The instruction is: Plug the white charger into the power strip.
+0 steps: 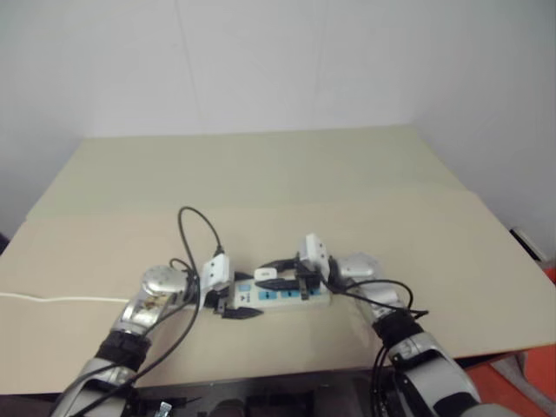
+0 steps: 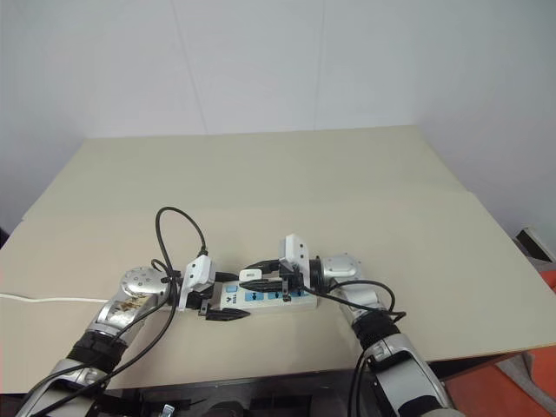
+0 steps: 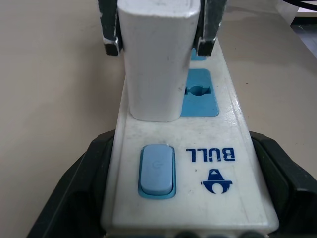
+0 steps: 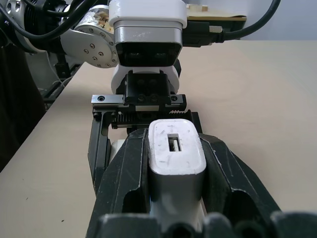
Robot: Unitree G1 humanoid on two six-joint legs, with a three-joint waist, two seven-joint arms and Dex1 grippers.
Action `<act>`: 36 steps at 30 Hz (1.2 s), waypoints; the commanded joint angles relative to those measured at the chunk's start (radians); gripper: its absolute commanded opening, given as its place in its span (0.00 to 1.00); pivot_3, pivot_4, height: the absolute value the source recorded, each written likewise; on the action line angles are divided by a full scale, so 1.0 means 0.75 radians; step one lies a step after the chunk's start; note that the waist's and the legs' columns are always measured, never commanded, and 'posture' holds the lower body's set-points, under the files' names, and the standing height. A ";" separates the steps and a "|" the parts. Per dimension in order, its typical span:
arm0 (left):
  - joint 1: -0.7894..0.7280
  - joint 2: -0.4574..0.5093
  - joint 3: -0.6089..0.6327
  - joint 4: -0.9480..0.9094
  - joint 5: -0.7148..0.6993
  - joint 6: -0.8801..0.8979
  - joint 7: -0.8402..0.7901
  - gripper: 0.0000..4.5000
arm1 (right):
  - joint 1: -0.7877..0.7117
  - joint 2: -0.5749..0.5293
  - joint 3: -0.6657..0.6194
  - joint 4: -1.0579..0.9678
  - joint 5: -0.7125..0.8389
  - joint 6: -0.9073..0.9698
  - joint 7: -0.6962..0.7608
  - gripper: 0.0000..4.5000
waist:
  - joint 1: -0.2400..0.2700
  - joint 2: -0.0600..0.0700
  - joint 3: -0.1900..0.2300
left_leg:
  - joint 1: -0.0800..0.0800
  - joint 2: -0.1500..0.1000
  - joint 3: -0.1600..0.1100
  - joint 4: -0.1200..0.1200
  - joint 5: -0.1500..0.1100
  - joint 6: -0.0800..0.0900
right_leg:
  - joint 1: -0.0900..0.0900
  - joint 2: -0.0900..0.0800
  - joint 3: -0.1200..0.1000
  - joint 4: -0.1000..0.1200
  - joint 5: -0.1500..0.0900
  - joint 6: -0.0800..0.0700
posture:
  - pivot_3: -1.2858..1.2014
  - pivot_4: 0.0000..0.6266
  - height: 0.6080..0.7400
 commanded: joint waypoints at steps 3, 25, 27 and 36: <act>0.026 0.041 0.001 -0.037 0.015 0.015 -0.015 0.74 | 0.059 -0.038 0.076 0.145 -0.140 0.100 0.001 0.26 | -0.001 0.000 0.000 | 0.000 0.000 0.000 0.000 0.000 0.000 | 0.000 0.000 0.000 0.000 0.000 0.000 | 0.52 0.24 1.00; 0.023 0.057 0.088 -0.160 -0.101 0.138 -0.026 1.00 | 0.072 -0.151 -0.044 -0.210 -0.048 0.225 0.020 1.00 | 0.030 0.000 0.005 | -0.007 -0.002 -0.003 -0.001 0.000 0.000 | -0.004 -0.003 -0.003 -0.002 -0.001 0.001 | 0.52 0.24 1.00; 0.040 0.076 0.108 -0.201 -0.120 0.139 -0.028 1.00 | 0.084 -0.190 -0.067 -0.279 -0.027 0.250 0.024 1.00 | 0.035 0.000 0.005 | -0.013 -0.002 -0.002 -0.001 0.000 0.000 | -0.010 -0.003 -0.003 -0.002 -0.001 0.000 | 0.52 0.24 1.00; 0.131 0.141 0.224 -0.429 -0.277 0.232 -0.030 1.00 | 0.200 -0.368 -0.240 -0.640 0.107 0.381 -0.011 1.00 | 0.045 0.002 0.017 | -0.029 -0.002 -0.002 0.000 0.000 0.000 | -0.025 -0.003 -0.003 -0.003 0.000 0.000 | 0.52 0.24 1.00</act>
